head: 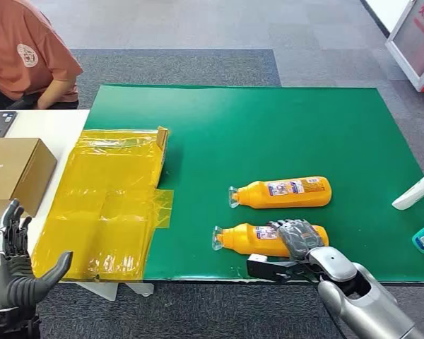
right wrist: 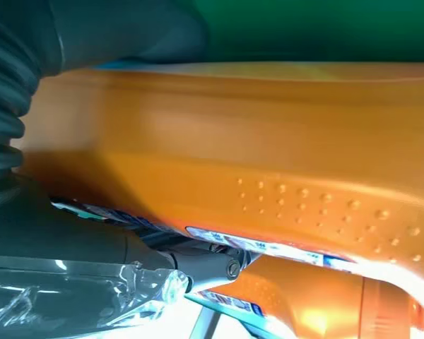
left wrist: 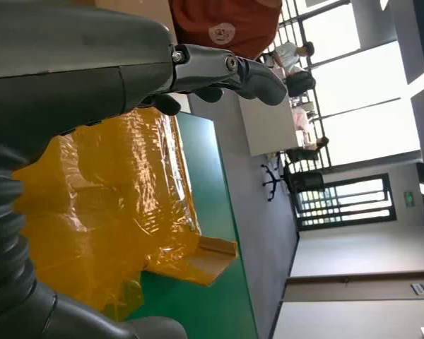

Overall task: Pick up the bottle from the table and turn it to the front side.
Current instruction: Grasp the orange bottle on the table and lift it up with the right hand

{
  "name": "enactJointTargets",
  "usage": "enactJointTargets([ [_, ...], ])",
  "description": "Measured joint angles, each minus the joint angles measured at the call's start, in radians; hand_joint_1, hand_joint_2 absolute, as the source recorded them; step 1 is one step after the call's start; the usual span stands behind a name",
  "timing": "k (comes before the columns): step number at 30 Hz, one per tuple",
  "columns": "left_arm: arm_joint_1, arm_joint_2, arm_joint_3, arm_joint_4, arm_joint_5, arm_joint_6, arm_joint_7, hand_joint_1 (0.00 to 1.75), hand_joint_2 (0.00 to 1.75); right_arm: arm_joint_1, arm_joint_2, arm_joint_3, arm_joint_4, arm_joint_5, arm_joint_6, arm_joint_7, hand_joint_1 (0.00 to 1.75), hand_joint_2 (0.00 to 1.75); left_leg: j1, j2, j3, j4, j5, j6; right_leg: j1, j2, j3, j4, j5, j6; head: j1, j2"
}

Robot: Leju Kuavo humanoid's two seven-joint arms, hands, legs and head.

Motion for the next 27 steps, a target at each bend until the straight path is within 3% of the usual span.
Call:
enactJointTargets([
  [18,0.0,0.0,0.0,0.0,0.0,-0.002,0.0,0.0,1.75,-0.013,0.002,0.017,0.013,-0.021,-0.013,-0.002,1.75,1.75,0.0,0.0,0.0,0.0,0.0,0.0,0.0,0.0,0.0,0.0,0.0,0.0,0.0,0.0],
  [21,0.0,0.0,0.0,0.0,0.002,-0.009,0.001,0.0,1.75,-0.011,0.005,0.009,0.013,-0.126,-0.023,-0.043,1.75,1.75,0.0,0.0,0.001,0.0,0.0,0.0,0.0,0.0,0.0,0.0,0.0,0.0,0.0,0.0],
  [27,-0.014,0.005,-0.005,0.008,0.021,-0.024,-0.02,0.0,1.75,0.024,0.014,-0.073,-0.021,-0.527,-0.012,-0.212,1.75,1.75,0.0,0.0,0.001,0.0,0.0,0.0,0.0,0.0,0.0,0.0,0.0,0.0,0.0,0.0],
])
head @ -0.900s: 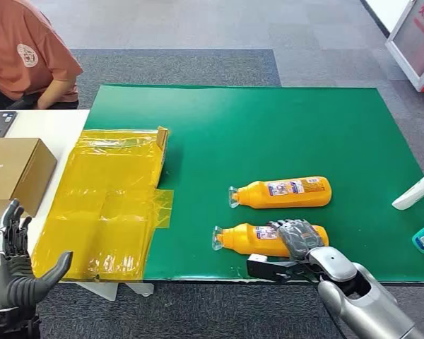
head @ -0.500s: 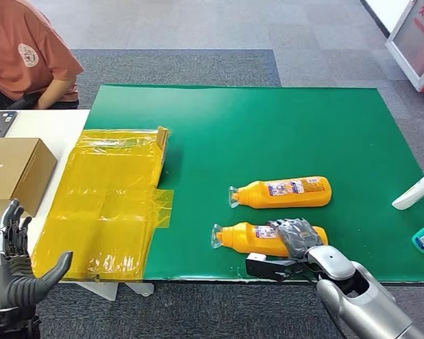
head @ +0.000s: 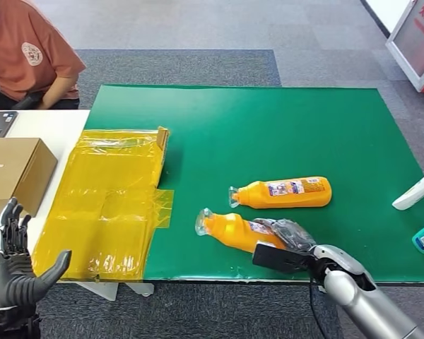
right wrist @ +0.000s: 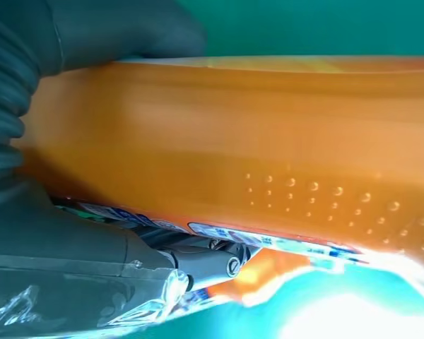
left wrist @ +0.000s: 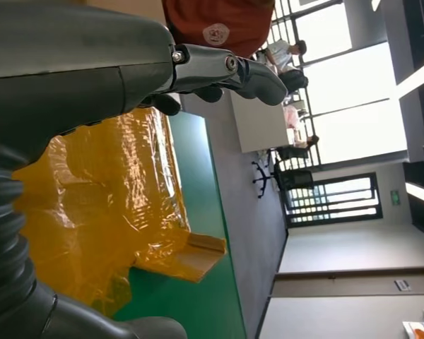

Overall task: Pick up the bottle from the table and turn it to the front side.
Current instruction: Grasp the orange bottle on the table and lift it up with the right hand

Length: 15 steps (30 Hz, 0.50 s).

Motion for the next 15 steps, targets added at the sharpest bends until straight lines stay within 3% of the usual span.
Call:
enactJointTargets([
  [7,-0.019,0.016,-0.033,0.033,0.005,-0.005,-0.022,0.0,1.75,0.036,0.034,-0.093,-0.041,-0.228,0.014,-0.135,1.75,1.75,0.0,0.0,0.0,0.0,0.0,0.0,0.0,0.0,0.0,0.0,0.0,0.0,0.0,0.0],
  [15,-0.059,0.03,-0.088,0.059,0.014,-0.011,-0.023,0.0,1.75,-0.002,0.112,-0.128,-0.046,-0.293,0.01,-0.172,1.75,1.75,0.0,0.0,0.0,0.0,0.001,0.0,0.0,0.0,0.0,0.0,0.0,0.0,0.0,0.0],
])
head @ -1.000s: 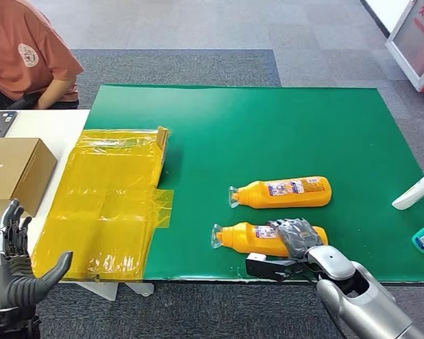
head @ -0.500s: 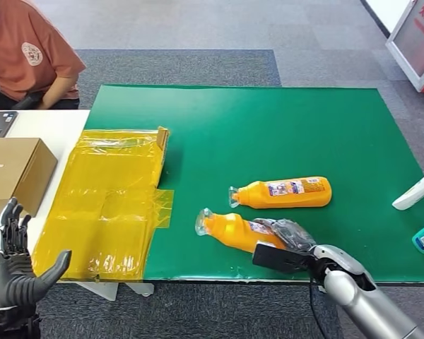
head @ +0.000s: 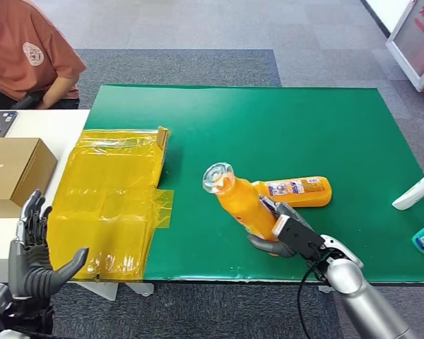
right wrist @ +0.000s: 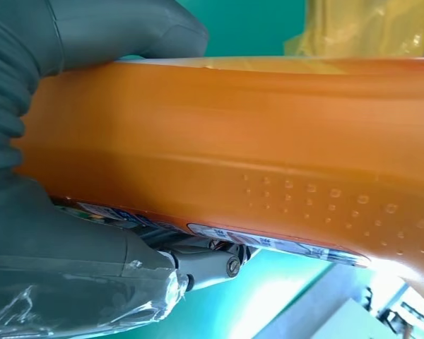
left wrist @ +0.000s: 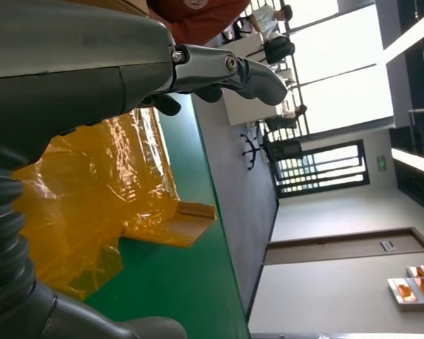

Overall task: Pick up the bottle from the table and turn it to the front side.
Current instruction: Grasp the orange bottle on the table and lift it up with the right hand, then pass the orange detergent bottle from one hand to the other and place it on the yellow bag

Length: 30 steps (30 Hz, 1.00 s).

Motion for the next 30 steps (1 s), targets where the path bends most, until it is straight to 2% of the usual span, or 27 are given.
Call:
enactJointTargets([
  [11,-0.114,-0.003,-0.134,0.036,0.21,-0.04,0.071,0.0,1.75,-0.087,0.113,0.024,0.029,0.023,-0.069,0.006,1.75,1.75,0.0,0.0,0.0,0.0,0.001,0.0,0.0,0.0,0.0,0.0,0.0,0.0,0.0,0.0],
  [14,-0.137,-0.003,-0.162,0.041,0.232,-0.048,0.079,0.0,1.75,-0.097,0.128,0.031,0.041,0.024,-0.074,0.005,1.75,1.75,0.0,0.0,0.0,0.0,0.001,0.0,0.0,0.0,0.0,0.0,0.0,0.0,0.0,0.0],
  [20,-0.197,-0.002,-0.218,0.059,0.361,-0.099,0.146,0.0,1.75,-0.127,0.154,0.059,0.076,0.054,-0.095,0.0,1.75,1.75,0.0,0.0,-0.001,0.0,0.001,0.0,0.0,0.0,0.0,0.0,0.001,0.0,0.0,0.0],
  [30,-0.24,0.0,-0.262,0.087,0.382,-0.11,0.157,0.0,1.75,-0.148,0.172,0.088,0.114,0.064,-0.1,-0.001,1.75,1.75,0.0,0.0,-0.001,0.0,0.001,0.0,0.0,0.0,0.0,0.0,0.001,0.0,0.0,0.0],
])
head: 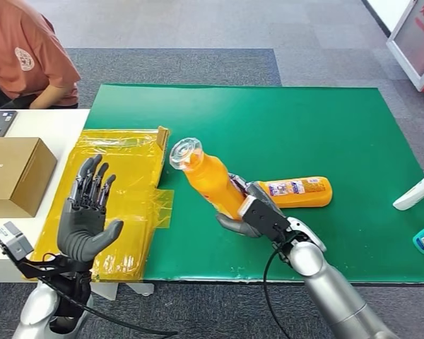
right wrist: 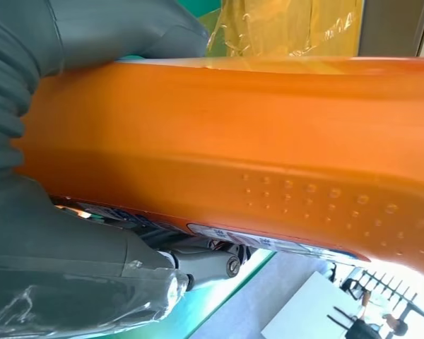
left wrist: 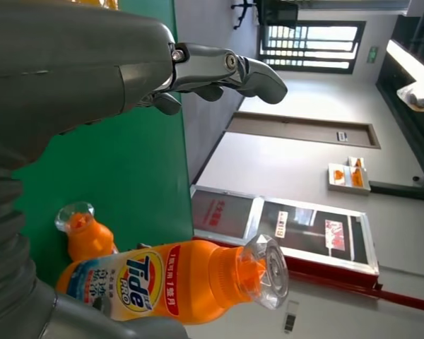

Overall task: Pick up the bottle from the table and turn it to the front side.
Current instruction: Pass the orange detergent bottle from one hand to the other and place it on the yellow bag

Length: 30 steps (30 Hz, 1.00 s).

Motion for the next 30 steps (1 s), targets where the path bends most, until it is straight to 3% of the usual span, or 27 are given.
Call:
enactJointTargets([
  [8,-0.039,0.005,-0.06,0.018,0.096,-0.037,0.067,0.0,1.75,-0.013,0.008,0.041,0.018,0.036,-0.021,-0.005,1.75,1.75,0.0,0.0,0.0,0.0,0.0,0.0,0.0,0.0,0.0,0.0,0.0,0.0,0.0,0.0],
  [17,-0.072,0.011,-0.11,0.033,0.133,-0.044,0.086,0.0,1.75,-0.024,0.011,0.096,-0.017,0.025,-0.018,-0.029,1.75,1.75,0.0,0.0,0.0,0.0,0.0,0.0,0.0,0.0,0.0,0.0,0.0,0.0,0.0,0.0],
  [30,-0.118,0.033,-0.173,0.032,0.006,-0.039,0.046,0.0,1.75,-0.025,0.009,0.128,-0.139,0.021,-0.017,-0.045,1.75,1.75,0.0,0.0,0.0,0.0,0.0,0.0,0.0,0.0,0.0,0.0,0.0,0.0,0.0,0.0],
])
